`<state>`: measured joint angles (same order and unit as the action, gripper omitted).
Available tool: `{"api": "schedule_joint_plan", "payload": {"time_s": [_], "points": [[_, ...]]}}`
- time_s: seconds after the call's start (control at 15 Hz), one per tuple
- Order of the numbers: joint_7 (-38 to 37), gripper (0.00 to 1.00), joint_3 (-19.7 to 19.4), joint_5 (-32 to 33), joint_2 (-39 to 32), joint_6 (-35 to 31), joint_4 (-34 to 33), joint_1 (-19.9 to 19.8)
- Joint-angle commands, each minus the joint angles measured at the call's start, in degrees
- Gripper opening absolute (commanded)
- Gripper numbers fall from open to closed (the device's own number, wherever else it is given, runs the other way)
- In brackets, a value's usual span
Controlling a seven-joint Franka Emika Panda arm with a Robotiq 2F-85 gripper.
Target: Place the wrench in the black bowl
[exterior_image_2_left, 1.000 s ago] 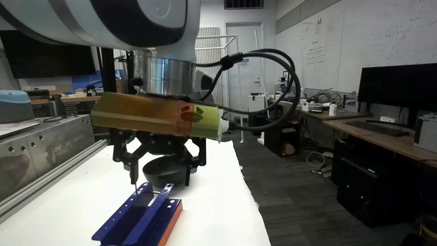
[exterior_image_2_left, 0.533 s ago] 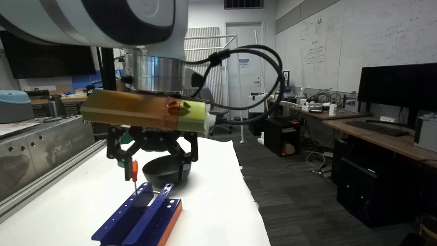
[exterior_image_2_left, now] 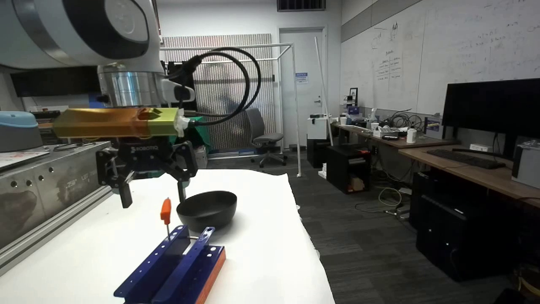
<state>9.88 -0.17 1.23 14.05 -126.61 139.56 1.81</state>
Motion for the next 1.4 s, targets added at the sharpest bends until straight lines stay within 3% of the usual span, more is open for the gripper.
{"api": "schedule_joint_plan", "payload": {"time_s": [0.0,0.33,0.47,0.8,1.07,1.13,1.2,1.33], "points": [[-2.36,1.0,1.55,2.31,-7.59,2.47,-6.39,0.22],[-0.75,1.0,2.11,2.16,-14.02,2.54,-10.47,0.58],[-1.2,0.74,2.41,4.03,-15.4,1.23,-11.27,0.81],[-1.79,0.35,2.66,10.2,-16.89,0.51,-12.36,1.12],[-0.86,0.05,2.66,10.85,-16.62,1.31,-12.65,1.08],[-0.89,0.0,2.72,11.05,-16.52,1.59,-12.75,1.17],[-2.13,0.06,2.84,12.52,-15.75,1.98,-12.65,1.41],[-3.58,0.06,3.35,14.97,-13.86,3.33,-12.49,2.08]]}}
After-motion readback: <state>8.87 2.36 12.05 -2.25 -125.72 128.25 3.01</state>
